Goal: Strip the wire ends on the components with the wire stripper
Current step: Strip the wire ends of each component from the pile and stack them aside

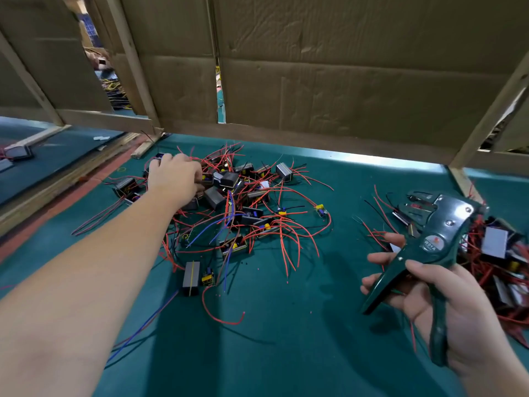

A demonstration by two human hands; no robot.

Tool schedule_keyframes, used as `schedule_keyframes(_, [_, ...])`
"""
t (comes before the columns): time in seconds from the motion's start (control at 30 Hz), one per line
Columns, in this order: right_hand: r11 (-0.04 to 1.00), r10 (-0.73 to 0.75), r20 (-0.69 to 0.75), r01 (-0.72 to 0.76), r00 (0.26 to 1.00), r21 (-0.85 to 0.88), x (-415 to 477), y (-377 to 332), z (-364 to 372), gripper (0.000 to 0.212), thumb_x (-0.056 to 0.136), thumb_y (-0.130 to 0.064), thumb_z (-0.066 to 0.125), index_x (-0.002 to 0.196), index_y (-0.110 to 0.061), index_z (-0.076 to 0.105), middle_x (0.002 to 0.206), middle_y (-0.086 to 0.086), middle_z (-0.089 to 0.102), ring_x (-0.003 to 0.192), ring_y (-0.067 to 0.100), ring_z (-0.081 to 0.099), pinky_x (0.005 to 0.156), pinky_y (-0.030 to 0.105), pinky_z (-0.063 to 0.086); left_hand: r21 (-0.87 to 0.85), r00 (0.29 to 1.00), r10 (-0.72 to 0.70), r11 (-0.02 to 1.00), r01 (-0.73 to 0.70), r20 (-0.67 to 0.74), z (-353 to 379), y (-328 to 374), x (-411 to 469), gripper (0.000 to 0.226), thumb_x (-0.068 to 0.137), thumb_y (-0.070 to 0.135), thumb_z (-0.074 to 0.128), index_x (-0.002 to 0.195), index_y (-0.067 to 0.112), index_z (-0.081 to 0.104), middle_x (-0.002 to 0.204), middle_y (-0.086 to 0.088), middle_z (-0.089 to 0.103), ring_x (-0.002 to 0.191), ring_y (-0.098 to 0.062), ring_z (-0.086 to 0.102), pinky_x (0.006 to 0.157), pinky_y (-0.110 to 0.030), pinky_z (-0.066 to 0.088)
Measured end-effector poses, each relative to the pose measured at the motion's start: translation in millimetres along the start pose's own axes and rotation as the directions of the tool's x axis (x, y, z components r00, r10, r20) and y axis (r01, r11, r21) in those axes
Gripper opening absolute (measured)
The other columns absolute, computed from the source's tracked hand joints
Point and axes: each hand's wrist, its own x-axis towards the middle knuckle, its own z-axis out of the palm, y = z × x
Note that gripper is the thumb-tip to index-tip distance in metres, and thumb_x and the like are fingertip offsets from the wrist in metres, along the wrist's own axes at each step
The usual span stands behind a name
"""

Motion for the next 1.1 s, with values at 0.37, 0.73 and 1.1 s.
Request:
schedule_keyframes(0.37, [0.997,0.053,0.052,-0.056,0.997,0.054,-2.8,1.1,6.3,0.044,0.070,-0.010,0.051,0.111,0.001,0.063,0.092,0.034,0.065,0.066,0.048,0.063,0.061,0.055,0.056,-0.835,0.892,-0.052,0.380,-0.398,-0.449,-91.8,84.2,-82.3,0.038,0.071,0.027,0.082,0.090,0.033,0.049,0.082,0.016,0.067,0.075,0.004,0.063,0.067,-0.008,0.044])
schedule_keyframes(0.73, [0.985,0.080,0.100,-0.094,0.992,0.143,-7.5,1.0,14.3,0.054,0.067,-0.008,0.055,0.118,0.009,0.054,0.105,0.034,0.063,0.066,0.046,0.062,0.064,0.057,0.055,-0.939,0.999,0.009,-0.342,0.032,0.031,-57.8,154.7,-142.2,0.028,0.081,0.021,0.072,0.107,0.013,0.067,0.095,0.001,0.075,0.087,-0.021,0.071,0.083,-0.028,0.056])
schedule_keyframes(1.1, [0.970,0.090,0.266,-0.145,0.960,0.197,-9.5,2.7,26.5,0.084,0.054,-0.025,0.087,0.128,0.000,0.058,0.090,0.041,0.057,0.072,0.048,0.062,0.071,0.059,0.050,-0.975,0.980,0.187,0.193,-0.110,-0.073,-44.4,153.1,-159.5,0.030,0.090,0.014,0.062,0.113,0.033,0.064,0.119,0.012,0.064,0.108,-0.001,0.058,0.089,-0.025,0.044])
